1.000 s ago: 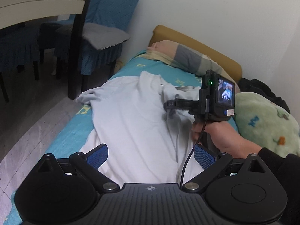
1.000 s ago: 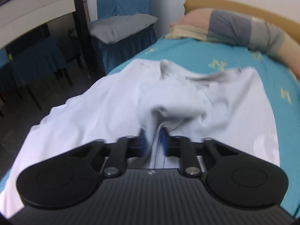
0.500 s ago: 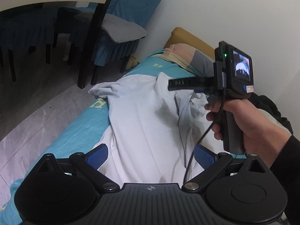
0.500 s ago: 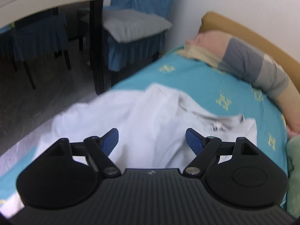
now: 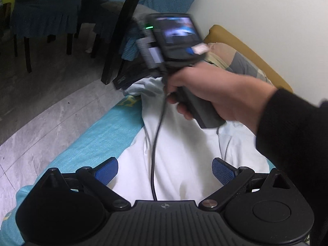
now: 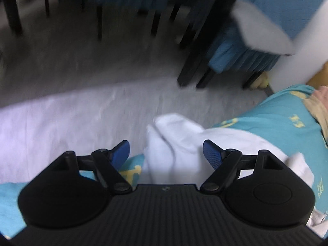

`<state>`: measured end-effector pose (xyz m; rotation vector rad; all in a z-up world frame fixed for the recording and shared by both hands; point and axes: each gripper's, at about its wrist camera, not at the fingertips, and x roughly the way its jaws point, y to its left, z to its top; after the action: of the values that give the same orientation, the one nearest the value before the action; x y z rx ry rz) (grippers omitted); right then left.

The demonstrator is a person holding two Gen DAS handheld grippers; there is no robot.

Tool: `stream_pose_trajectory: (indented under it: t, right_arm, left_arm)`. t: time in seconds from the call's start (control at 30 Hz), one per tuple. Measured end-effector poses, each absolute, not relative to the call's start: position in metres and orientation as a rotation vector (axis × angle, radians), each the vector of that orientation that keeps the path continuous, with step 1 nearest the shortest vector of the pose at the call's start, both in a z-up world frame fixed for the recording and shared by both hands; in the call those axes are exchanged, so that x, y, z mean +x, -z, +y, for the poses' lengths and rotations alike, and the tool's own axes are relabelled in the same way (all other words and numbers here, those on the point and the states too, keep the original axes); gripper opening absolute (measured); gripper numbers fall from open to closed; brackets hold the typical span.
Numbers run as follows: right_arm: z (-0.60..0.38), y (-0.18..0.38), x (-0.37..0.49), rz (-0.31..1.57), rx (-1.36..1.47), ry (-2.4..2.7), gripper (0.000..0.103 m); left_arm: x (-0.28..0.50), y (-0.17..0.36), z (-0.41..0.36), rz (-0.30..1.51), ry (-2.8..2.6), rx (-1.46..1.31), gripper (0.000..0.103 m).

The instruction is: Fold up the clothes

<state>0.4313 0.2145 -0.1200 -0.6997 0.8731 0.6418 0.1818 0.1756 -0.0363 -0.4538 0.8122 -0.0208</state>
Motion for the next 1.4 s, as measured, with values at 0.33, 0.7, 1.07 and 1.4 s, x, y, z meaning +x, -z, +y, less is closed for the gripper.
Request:
stream_pose_trajectory:
  t: [0.33,0.7,1.07,1.4]
  right_arm:
    - [0.246,0.162,0.436,0.795,-0.936,-0.549,0.016]
    - [0.093,0.021,0.402,0.33,-0.284,-0.146,0.007]
    - [-0.149,0.091,0.396,0.555,0.29,0.2,0.025]
    - [-0.152,0.06,0.347,0.543,0.348,-0.049,0.089]
  left_arm:
    - [0.183,0.045,0.187,0.786,-0.04,-0.491,0.099]
    - [0.162,0.025,0.199,0.624,0.018,-0.57,0.099]
    - [0.166,0.04,0.141,0.717,0.172,-0.39,0.1]
    - [0.172,0.053,0.113,0.748,0.187,-0.288,0.1]
